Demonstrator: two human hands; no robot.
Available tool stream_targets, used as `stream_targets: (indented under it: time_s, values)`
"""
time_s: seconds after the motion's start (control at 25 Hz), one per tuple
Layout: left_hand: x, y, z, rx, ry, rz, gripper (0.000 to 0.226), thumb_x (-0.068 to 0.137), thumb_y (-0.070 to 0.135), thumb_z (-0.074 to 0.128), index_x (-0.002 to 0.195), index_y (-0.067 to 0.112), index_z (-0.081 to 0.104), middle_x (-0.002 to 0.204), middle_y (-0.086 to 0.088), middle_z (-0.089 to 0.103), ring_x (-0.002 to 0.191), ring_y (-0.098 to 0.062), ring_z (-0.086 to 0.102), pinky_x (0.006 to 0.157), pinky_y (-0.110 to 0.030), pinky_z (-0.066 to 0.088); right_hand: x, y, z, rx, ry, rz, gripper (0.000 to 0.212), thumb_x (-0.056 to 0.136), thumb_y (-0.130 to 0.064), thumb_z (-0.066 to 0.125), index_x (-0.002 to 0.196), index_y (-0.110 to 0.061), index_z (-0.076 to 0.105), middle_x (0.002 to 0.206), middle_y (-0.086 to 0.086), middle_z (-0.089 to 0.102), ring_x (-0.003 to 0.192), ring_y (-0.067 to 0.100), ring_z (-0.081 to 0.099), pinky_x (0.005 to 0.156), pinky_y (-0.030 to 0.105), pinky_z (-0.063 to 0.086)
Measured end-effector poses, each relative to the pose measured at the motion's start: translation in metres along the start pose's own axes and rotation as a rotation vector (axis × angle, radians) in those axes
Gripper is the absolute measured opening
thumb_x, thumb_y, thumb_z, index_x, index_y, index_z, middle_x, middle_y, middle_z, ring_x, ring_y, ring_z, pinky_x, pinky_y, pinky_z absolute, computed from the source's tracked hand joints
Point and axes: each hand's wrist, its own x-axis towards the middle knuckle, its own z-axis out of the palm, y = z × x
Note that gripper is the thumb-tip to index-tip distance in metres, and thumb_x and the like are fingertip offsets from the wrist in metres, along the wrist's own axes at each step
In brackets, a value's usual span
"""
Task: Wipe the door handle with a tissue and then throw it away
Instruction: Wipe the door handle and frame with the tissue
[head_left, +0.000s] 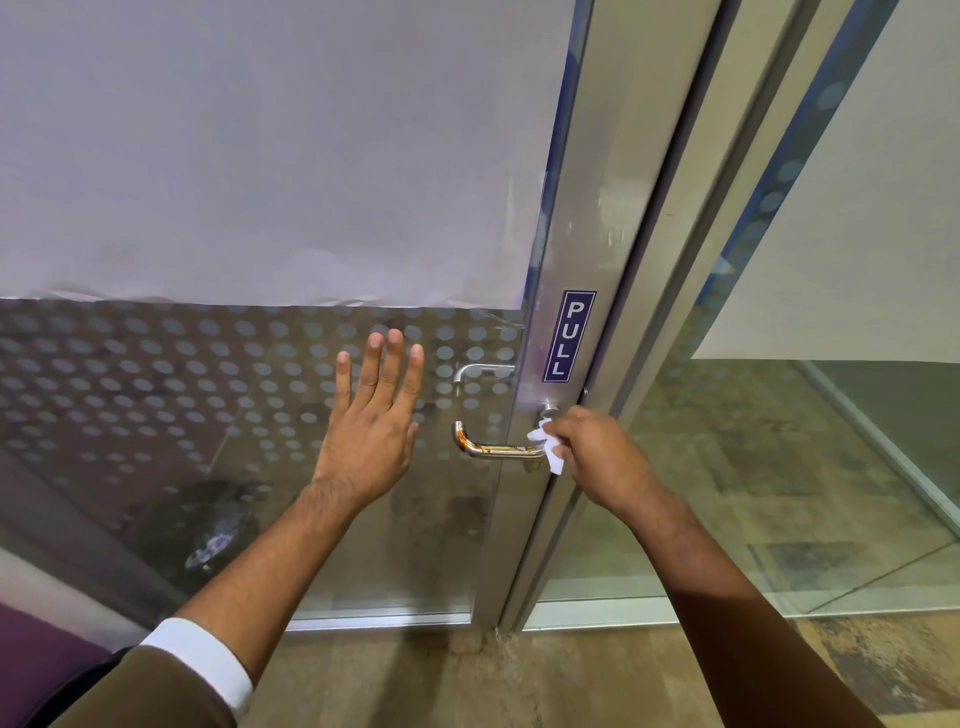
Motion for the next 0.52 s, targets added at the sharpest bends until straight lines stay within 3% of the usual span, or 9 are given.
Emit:
stream_targets:
  time_s: [0.08,0.16,0.24,0.36,0.52]
  values:
    - [0.0,-0.001,0.001,0.002,0.002,0.0,0.117,0.089,0.023,0.081,0.173,0.006,0.002,0.18,-0.021,-0.015,0.167,-0.041,-0.011,0.132,-0.067,-0.002,0.001,0.005,-0.001,-0.038,0.073,0.013,0.037,0.098,-0.006,0.064,0.123,-0.031,0.075,0.097,-0.011,0.05,0.103,0.022,0.058,0.079,0.027,0.039]
    - [0.001,-0.001,0.001,0.01,0.005,-0.001,0.117,0.088,0.023,0.082,0.173,0.005,0.003,0.18,-0.021,-0.014,0.167,-0.04,-0.011,0.133,-0.065,-0.005,-0.002,0.006,0.005,-0.071,0.192,0.005,0.033,0.095,-0.012,0.071,0.118,-0.034,0.077,0.104,-0.01,0.057,0.099,0.021,0.053,0.08,0.033,0.045]
    - [0.001,0.0,0.002,0.017,0.008,-0.007,0.117,0.088,0.023,0.082,0.173,0.005,0.003,0.18,-0.021,-0.013,0.167,-0.04,-0.011,0.133,-0.064,-0.008,-0.005,0.001,0.016,-0.136,0.221,-0.045,0.028,0.09,-0.014,0.078,0.109,-0.035,0.079,0.109,-0.013,0.067,0.097,0.021,0.056,0.079,0.039,0.046]
    - [0.001,0.001,0.003,0.018,0.002,-0.006,0.117,0.087,0.023,0.082,0.173,0.006,0.003,0.18,-0.021,-0.014,0.167,-0.04,-0.011,0.133,-0.065,-0.007,-0.005,0.0,0.019,-0.212,0.266,-0.09,0.024,0.084,-0.021,0.085,0.102,-0.036,0.08,0.1,-0.015,0.074,0.086,0.022,0.06,0.074,0.038,0.039]
    - [0.001,0.0,0.003,0.024,0.007,-0.007,0.118,0.087,0.023,0.082,0.173,0.005,0.004,0.18,-0.022,-0.013,0.167,-0.04,-0.01,0.133,-0.064,-0.008,-0.005,0.011,0.011,-0.182,0.257,-0.036,0.021,0.089,-0.026,0.081,0.109,-0.034,0.08,0.103,-0.009,0.071,0.095,0.026,0.06,0.082,0.042,0.038]
